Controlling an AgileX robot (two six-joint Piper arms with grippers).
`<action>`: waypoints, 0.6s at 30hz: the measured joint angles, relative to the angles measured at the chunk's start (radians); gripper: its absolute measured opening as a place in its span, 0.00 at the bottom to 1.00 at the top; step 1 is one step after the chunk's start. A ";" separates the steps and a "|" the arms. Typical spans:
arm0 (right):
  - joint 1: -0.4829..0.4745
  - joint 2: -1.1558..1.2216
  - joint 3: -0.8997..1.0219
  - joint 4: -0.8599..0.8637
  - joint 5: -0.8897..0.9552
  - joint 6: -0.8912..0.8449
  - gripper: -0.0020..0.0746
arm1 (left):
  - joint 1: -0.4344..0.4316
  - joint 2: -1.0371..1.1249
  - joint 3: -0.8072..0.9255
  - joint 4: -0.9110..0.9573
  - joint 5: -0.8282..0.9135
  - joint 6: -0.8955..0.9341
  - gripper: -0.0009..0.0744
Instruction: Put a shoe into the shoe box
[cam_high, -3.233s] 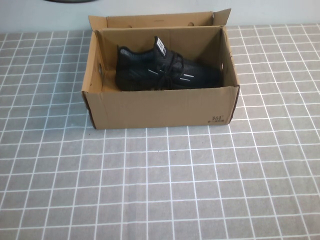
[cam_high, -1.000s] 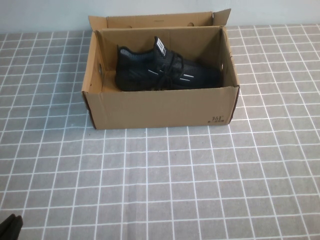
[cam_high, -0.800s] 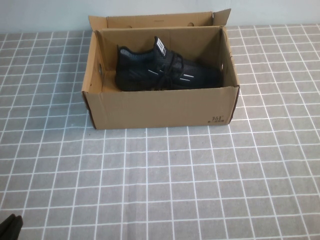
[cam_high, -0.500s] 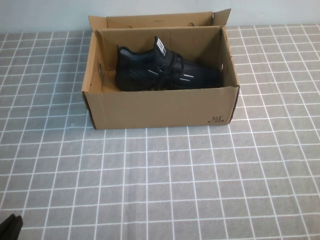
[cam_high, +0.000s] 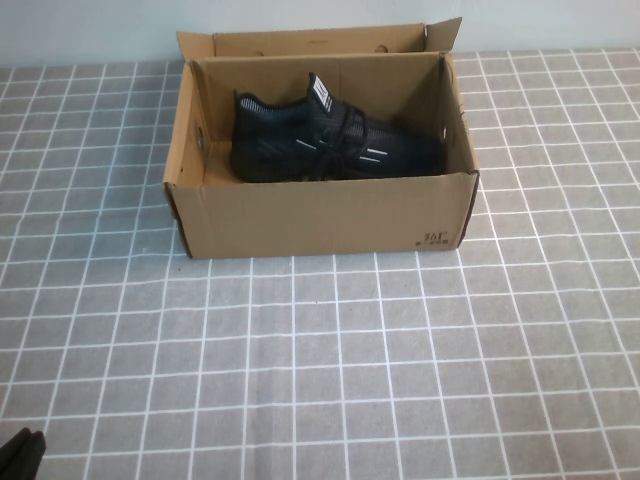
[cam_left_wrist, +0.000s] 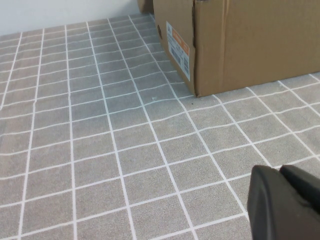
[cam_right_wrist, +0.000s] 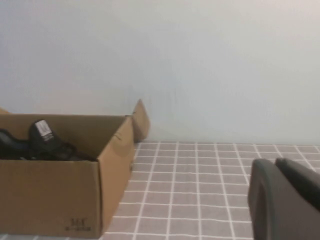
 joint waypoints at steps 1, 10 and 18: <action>-0.022 -0.002 0.020 0.000 -0.023 0.000 0.01 | 0.000 0.000 0.000 0.000 0.000 0.000 0.01; -0.161 -0.135 0.094 0.000 0.047 0.022 0.01 | 0.000 0.000 0.000 0.000 0.000 0.000 0.01; -0.171 -0.154 0.094 0.029 0.307 0.022 0.01 | 0.000 0.000 0.000 0.000 0.000 0.000 0.01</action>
